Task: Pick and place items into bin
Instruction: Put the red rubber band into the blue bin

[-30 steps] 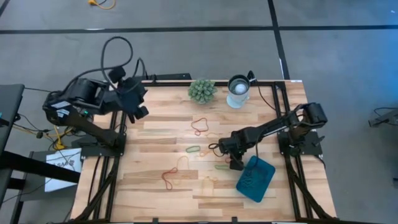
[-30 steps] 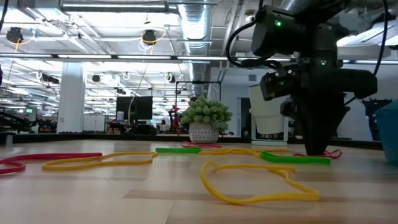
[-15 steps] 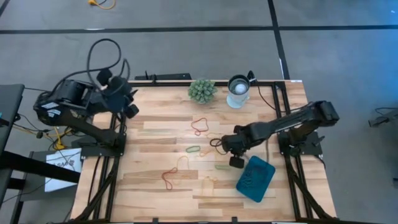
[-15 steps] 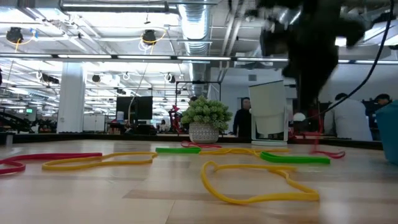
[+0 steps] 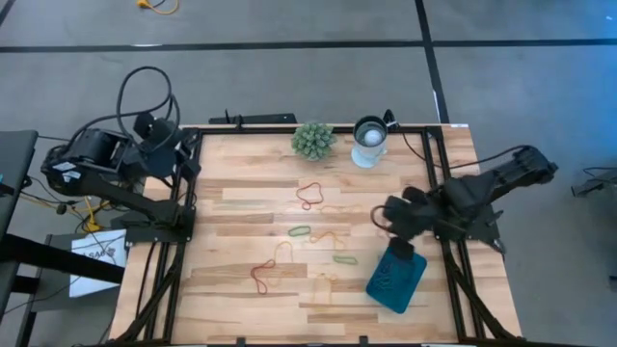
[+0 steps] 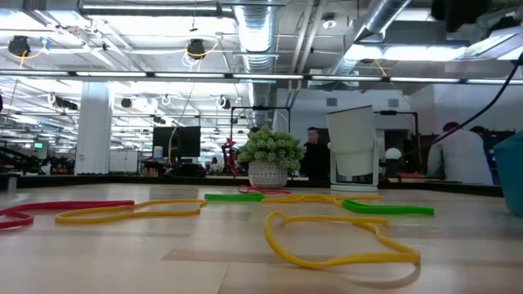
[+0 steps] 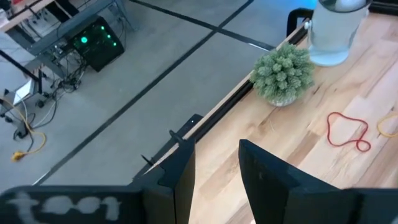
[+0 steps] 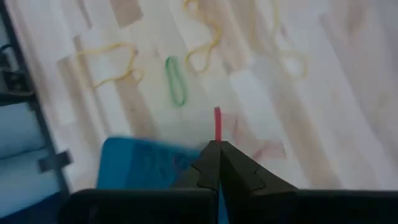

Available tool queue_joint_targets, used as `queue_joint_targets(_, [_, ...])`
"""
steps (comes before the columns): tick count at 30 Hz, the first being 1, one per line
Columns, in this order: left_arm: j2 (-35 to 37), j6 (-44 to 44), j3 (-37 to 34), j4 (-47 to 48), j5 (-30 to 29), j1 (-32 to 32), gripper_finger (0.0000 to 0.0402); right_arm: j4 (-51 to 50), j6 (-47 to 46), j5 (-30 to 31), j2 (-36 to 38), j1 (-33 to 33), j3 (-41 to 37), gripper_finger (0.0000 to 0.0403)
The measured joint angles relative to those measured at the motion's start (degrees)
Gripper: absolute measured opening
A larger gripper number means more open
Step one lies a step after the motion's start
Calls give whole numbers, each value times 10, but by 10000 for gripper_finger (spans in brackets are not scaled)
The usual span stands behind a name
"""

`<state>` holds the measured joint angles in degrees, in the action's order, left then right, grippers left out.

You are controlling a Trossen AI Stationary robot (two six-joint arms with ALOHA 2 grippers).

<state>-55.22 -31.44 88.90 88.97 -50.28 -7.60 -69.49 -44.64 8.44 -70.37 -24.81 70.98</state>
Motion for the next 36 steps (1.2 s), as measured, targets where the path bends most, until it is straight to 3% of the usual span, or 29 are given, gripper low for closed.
queue_joint_targets(8, [13,-30,-49,-2,-1,0,114,-6,-124,6,11,-100,0,0])
queue_joint_targets(16, [12,-50,-82,-24,6,0,114,-5,-145,8,-88,-150,0,0])
queue_joint_targets(20, [12,-49,-85,-29,16,0,114,-7,-153,-32,-121,-166,0,0])
queue_joint_targets(25, [13,-48,-85,-31,16,0,114,-49,-220,-32,-99,-193,0,0])
queue_joint_targets(30, [12,-49,-85,-36,18,0,114,-81,-282,12,-70,-235,0,0])
queue_joint_targets(36, [12,-47,-85,-46,18,0,114,-83,-319,26,-78,-270,0,0])
